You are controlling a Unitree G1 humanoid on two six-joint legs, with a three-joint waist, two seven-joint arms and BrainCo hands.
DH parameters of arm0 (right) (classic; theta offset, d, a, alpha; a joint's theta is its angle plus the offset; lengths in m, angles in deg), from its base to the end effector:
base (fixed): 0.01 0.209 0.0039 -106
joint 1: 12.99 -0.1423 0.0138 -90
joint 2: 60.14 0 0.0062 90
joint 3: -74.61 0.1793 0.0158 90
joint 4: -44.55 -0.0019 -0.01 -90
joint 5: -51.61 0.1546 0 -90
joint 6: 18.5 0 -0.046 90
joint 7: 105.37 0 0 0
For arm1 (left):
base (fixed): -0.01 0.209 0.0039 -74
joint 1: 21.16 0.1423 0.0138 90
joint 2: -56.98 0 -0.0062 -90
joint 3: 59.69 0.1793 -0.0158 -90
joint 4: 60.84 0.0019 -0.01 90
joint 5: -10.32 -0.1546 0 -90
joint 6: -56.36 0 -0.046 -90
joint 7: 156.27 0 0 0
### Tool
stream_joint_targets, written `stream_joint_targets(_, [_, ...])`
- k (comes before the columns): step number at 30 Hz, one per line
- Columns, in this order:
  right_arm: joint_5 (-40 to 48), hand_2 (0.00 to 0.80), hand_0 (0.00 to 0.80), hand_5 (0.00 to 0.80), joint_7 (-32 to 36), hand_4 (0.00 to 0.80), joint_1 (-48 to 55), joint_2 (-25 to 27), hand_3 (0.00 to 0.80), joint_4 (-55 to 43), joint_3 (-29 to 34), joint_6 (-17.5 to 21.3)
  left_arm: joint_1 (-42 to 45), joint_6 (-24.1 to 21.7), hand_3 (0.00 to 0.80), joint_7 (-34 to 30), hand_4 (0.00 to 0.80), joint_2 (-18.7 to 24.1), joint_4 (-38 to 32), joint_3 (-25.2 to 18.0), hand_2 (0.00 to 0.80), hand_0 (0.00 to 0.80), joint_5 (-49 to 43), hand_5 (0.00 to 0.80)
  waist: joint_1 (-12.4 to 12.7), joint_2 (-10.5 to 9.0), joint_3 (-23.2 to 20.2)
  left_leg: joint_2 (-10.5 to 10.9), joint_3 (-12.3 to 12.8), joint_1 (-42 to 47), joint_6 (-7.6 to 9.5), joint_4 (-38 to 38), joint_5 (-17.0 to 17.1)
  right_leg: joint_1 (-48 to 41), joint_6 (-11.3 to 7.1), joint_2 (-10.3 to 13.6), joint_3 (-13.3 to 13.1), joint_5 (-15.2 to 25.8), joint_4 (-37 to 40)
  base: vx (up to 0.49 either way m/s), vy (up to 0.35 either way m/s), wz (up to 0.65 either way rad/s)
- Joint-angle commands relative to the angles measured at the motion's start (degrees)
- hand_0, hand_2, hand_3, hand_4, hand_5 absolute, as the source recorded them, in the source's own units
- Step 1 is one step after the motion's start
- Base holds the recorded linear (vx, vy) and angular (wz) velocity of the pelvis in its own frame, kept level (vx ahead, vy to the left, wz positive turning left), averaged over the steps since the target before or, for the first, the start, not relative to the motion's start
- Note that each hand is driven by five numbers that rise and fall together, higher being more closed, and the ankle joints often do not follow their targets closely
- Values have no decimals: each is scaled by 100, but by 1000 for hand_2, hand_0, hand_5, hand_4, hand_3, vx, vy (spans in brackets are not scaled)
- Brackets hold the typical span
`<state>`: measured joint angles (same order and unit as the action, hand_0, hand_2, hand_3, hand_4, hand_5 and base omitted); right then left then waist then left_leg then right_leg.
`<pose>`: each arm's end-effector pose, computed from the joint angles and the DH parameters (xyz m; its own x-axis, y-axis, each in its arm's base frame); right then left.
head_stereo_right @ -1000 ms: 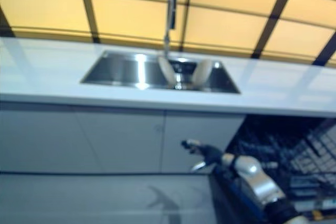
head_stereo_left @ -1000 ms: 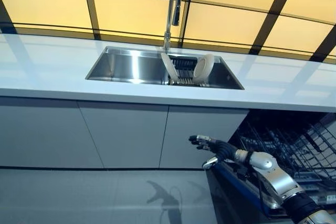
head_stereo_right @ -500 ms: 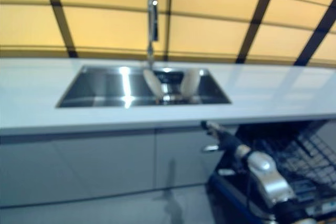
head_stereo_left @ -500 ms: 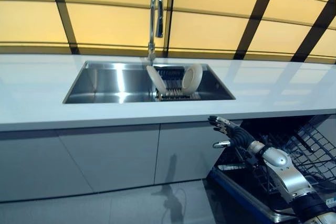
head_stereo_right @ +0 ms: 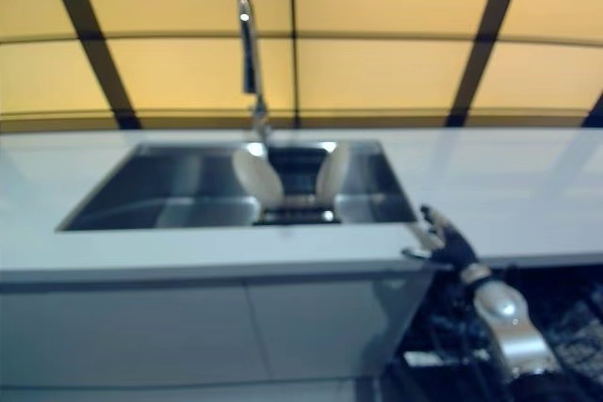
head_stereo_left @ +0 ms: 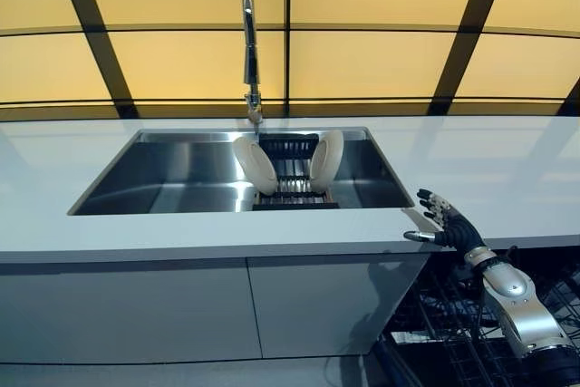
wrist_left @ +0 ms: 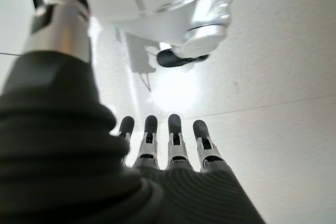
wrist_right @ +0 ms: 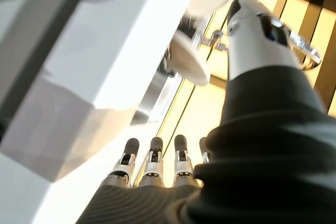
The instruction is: Take plates into dishwasher
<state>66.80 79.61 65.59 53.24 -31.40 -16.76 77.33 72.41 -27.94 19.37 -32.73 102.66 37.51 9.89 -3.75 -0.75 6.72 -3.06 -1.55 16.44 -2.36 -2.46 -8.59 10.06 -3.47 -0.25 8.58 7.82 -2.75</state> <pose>0.2535 -0.2793 0.1015 0.9983 0.0390 0.0440 -0.0174 0.9113 -0.4114 0.0381 0.2475 -0.1281 0.1141 0.1831 -0.9764 0.1419 0.9698 0.1985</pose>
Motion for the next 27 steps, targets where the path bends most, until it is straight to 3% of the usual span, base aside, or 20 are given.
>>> stream_joint_targets(1, [-53, 0, 0, 0, -258, 0, -318, -66, 0, -234, 96, -60, -46, 66, 0, 44, 0, 330, 36, -31, 0, 0, -157, 0, -15, -270, -105, 550, -72, -113, 287, 105, -29, -267, -600, 820, -193, 631, 531, 84, -48, -10])
stream_joint_targets(6, [-26, 0, 0, 0, -244, 0, -489, -30, 0, -241, -68, -211, -117, 122, 0, 85, 0, 381, -1, -60, 0, 0, -29, 0, 50, -238, -109, 482, 58, -220, 246, 169, 59, -281, -520, 789, -105, 373, 201, 35, -54, -37])
stream_joint_targets(10, [51, 0, 0, 0, -204, 0, -749, 18, 0, -147, -239, -470, -324, 251, 0, 94, 0, 418, -34, -8, 0, 0, 178, 0, -12, -230, -211, 360, -22, -194, 125, 590, 5, -350, -273, 684, -205, 98, 61, 74, -65, -10])
stream_joint_targets(11, [53, 0, 0, 0, -210, 0, -821, 46, 0, -111, -283, -492, -359, 227, 0, 70, 0, 404, -48, 7, 0, 0, 230, 0, -28, -217, -230, 355, -104, -256, 30, 1067, 253, -373, -183, 622, -213, 49, 67, 36, -10, -10])
stream_joint_targets(12, [-29, 0, 0, 0, -317, 0, -875, 60, 0, -73, -334, -495, -433, 140, 0, 26, 0, 334, -142, 45, 0, 0, 231, 0, 41, -264, -174, 387, -46, -804, -136, 1979, 865, -626, -29, 587, -221, -53, 148, 38, -7, -6])
stream_joint_targets(13, [-38, 0, 0, 0, -345, 0, -876, 57, 0, -68, -334, -501, -445, 142, 0, 23, 0, 324, -163, 57, 0, 0, 225, 0, 62, -268, -155, 383, -34, -909, -149, 2080, 897, -673, -14, 580, -222, -68, 163, 121, 45, 18])
stream_joint_targets(15, [-17, 0, 0, 0, -514, 0, -997, 39, 0, 136, -375, -459, -537, 319, 0, -16, 0, 241, -427, 292, 0, 0, 313, 0, 312, -261, 15, 24, 371, -1660, -270, 1293, 1268, -1227, -139, 606, -257, -236, 316, 163, 98, 39])
stream_joint_targets(17, [190, 0, 0, 0, -553, 0, -1042, 71, 0, 171, -393, -487, -562, 355, 0, -86, 0, 250, -561, 422, 0, 0, 170, 0, 457, -297, 158, -61, 494, -1898, -293, 1272, 1302, -1446, -218, 744, -190, -314, 336, 100, 62, 22])
stream_joint_targets(19, [259, 0, 0, 0, -542, 0, -1074, 127, 0, 147, -386, -516, -575, 402, 0, -95, 0, 282, -620, 425, 0, 0, 131, 0, 511, -302, 125, -8, 446, -1694, -237, 858, 1148, -1491, -285, 813, -92, -303, 411, 69, 88, -41])
stream_joint_targets(20, [402, 0, 0, 0, -452, 0, -1121, 195, 0, 207, -335, -516, -590, 427, 0, -70, 0, 308, -565, 460, 0, 0, 193, 0, 506, -276, 44, 9, 456, -1449, -227, 329, 1170, -1518, -345, 819, 3, -259, 523, 78, 101, -62])
stream_joint_targets(23, [422, 0, 0, 0, -275, 0, -1181, 222, 0, 307, -285, -457, -553, 424, 0, -28, 0, 368, -502, 443, 0, 0, 157, 0, 520, -252, -121, 57, 440, -1234, -189, -172, 1175, -1538, -399, 824, 110, -241, 637, 87, 63, -38])
stream_joint_targets(27, [617, 0, 0, 0, 39, 0, -1314, 220, 0, 276, -378, -696, -557, 506, 0, -14, 0, 433, -430, 425, 0, 0, 153, 0, 512, -259, -272, 73, 476, -1244, -161, -254, 1136, -1477, -415, 828, 173, -249, 662, 45, 17, -1])
